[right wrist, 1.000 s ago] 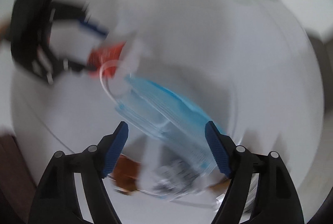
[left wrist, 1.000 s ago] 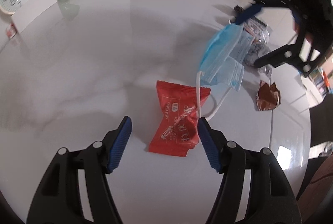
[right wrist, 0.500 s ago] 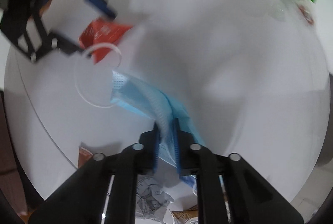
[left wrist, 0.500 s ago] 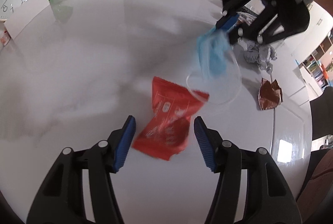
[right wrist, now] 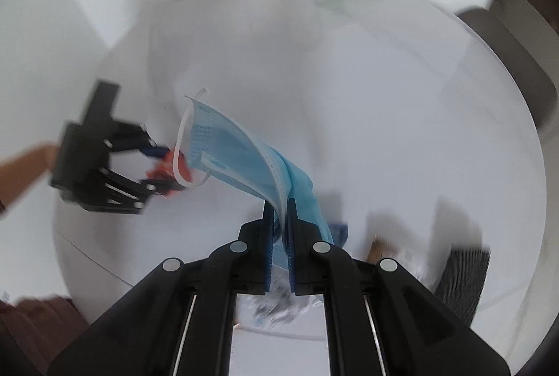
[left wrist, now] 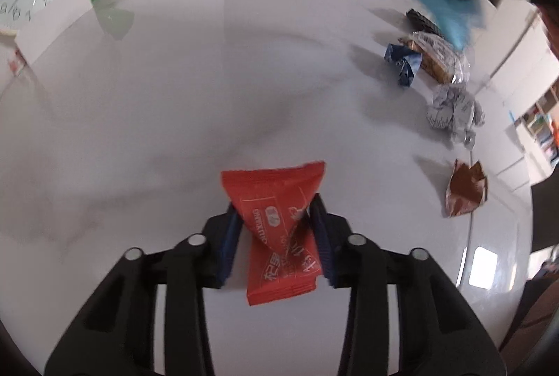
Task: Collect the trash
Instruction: 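Carry the wrapper and mask to the wastebasket and open both tools to drop them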
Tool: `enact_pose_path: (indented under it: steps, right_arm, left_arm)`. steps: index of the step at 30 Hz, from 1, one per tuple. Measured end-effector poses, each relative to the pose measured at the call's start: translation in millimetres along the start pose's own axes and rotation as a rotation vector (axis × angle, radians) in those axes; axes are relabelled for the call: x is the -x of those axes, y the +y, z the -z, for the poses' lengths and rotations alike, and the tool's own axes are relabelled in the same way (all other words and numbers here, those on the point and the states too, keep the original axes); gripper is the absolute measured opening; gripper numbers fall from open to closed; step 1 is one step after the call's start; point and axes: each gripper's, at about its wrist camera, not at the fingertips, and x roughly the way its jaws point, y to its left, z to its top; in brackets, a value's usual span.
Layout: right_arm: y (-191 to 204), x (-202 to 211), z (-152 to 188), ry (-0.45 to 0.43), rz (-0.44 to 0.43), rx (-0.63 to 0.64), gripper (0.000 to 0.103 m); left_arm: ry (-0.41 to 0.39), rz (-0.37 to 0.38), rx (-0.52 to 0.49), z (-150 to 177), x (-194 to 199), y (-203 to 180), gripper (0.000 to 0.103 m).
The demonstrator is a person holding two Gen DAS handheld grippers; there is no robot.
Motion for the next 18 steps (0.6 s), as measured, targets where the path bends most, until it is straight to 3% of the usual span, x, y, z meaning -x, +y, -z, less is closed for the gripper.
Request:
enact_pose_path:
  steps: [5, 9, 13, 18]
  right_arm:
    - [-25.4, 43.0, 55.3, -0.105, -0.02, -0.206, 0.008]
    - [-44.5, 85.0, 122.4, -0.173, 0.006, -0.37, 0.008]
    - [-63.7, 126.6, 208.8, -0.199, 0.088, -0.531, 0.008]
    - [-88.4, 153.7, 326.7, -0.143, 0.235, -0.739, 0.008]
  left_arm:
    - [-0.011, -0.032, 0.065, -0.4, 17.1, -13.6, 0.034]
    - [-0.034, -0.027, 0.132, -10.0, 43.8, -40.1, 0.034]
    - [-0.061, -0.01, 0.131, -19.8, 65.3, -103.3, 0.034]
    - [-0.046, 0.115, 0.093, -34.6, 67.0, -213.2, 0.034]
